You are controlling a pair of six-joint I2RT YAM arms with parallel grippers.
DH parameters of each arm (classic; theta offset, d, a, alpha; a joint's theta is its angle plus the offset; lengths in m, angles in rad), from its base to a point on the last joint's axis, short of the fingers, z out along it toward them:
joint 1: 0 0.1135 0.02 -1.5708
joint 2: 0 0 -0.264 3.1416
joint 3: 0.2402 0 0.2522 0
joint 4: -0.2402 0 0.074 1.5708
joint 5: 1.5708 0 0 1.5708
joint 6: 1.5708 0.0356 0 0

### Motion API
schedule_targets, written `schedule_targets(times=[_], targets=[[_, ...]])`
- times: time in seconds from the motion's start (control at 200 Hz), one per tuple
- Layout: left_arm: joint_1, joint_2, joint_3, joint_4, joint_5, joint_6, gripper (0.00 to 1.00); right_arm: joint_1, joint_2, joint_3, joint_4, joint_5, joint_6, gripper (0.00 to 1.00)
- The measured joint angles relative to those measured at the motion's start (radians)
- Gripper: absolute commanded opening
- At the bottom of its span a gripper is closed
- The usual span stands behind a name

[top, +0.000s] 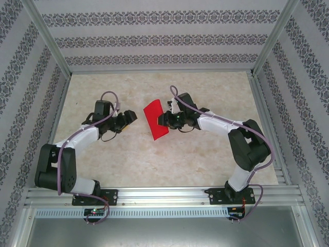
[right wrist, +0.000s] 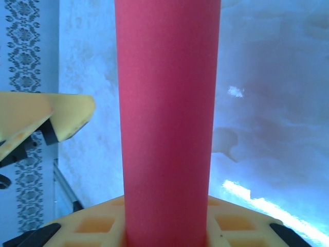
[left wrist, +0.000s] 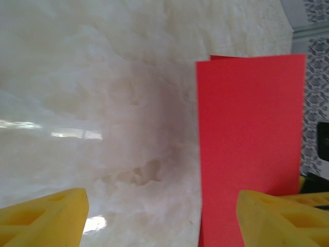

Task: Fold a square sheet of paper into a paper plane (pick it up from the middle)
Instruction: Fold the square sheet of paper in half at the center of the table.

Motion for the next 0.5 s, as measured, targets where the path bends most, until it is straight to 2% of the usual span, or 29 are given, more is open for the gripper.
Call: schedule_targets(times=[0.205,0.395,0.5], targets=[[-0.079,0.071,-0.039,0.172,0.050,-0.109,0.75,-0.014,0.036,-0.056,0.117,-0.065,0.085,0.36],[-0.124,0.139,-0.037,0.279,0.083,-0.185,0.67,-0.046,0.043,-0.100,0.216,-0.121,0.157,0.36],[-0.146,0.178,-0.023,0.320,0.097,-0.216,0.58,-0.058,0.044,-0.124,0.277,-0.148,0.198,0.36]])
